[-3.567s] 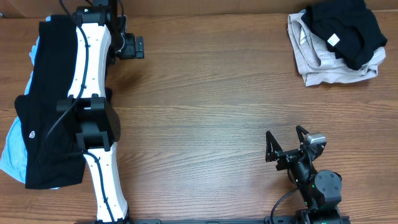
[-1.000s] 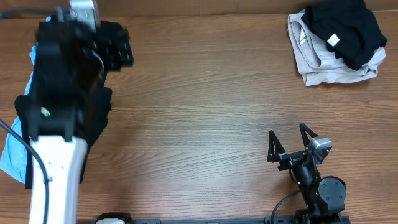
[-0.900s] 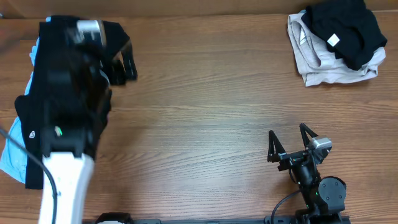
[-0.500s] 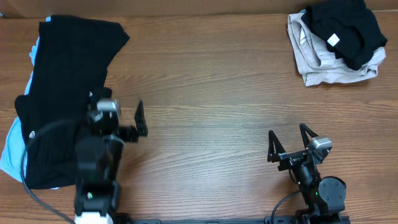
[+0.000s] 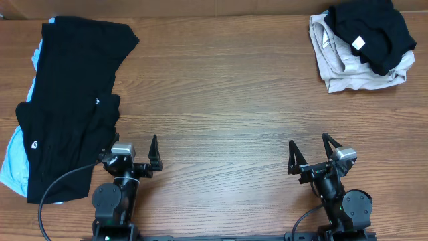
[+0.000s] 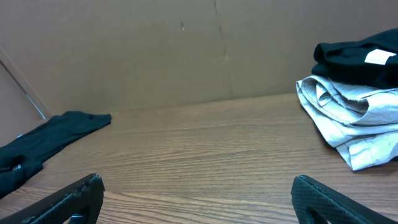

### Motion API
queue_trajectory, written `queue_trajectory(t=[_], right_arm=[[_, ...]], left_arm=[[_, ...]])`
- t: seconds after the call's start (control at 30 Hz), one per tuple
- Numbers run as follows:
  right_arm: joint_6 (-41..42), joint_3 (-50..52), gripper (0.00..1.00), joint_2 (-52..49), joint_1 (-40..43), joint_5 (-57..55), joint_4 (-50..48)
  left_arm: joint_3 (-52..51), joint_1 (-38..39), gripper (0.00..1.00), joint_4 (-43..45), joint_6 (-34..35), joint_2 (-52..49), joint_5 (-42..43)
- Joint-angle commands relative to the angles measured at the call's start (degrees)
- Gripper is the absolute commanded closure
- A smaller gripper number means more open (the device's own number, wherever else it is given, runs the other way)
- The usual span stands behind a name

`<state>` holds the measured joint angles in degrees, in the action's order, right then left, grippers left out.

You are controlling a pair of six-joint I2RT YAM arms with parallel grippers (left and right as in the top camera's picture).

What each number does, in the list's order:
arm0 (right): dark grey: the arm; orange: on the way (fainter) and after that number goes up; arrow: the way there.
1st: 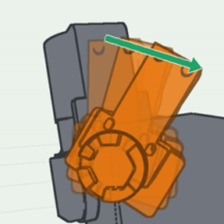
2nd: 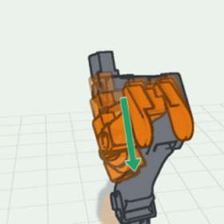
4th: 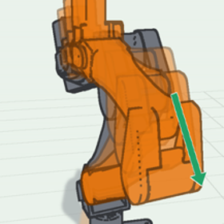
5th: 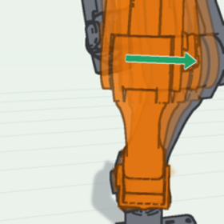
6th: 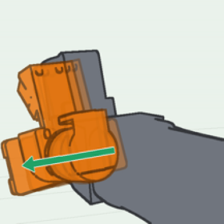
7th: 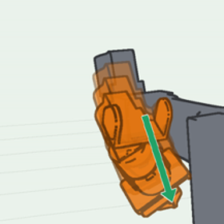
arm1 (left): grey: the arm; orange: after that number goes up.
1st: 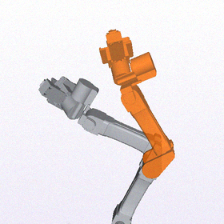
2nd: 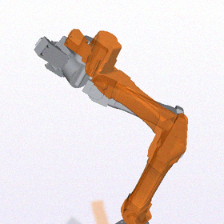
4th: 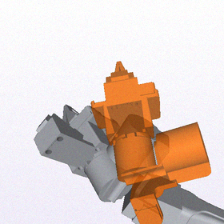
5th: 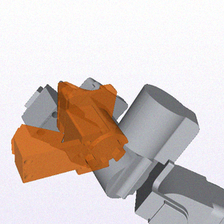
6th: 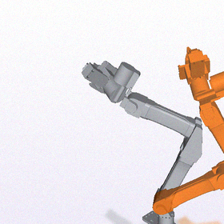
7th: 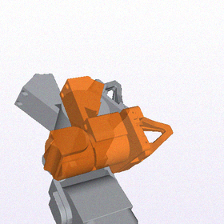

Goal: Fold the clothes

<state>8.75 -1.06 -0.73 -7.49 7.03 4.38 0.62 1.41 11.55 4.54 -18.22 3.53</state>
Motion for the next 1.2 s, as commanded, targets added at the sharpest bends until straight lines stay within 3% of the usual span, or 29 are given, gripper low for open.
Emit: queue_trajectory(t=[0.0, 0.4, 0.73, 1.17], right_arm=[[0.07, 0.59, 0.0, 0.57, -0.07, -0.57, -0.24], [0.07, 0.59, 0.0, 0.57, -0.07, -0.57, -0.24], [0.07, 0.59, 0.0, 0.57, -0.07, -0.57, -0.24], [0.07, 0.59, 0.0, 0.57, -0.07, -0.57, -0.24]], left_arm=[[-0.35, -0.66, 0.0, -0.17, -0.72, 3.28, -1.16], [-0.35, -1.11, 0.0, -16.31, -0.68, 12.04, -1.09], [-0.35, -1.14, 0.0, -15.87, -0.68, 18.14, -1.36], [-0.35, -1.16, 0.0, -15.85, -0.7, 17.97, -1.38]])
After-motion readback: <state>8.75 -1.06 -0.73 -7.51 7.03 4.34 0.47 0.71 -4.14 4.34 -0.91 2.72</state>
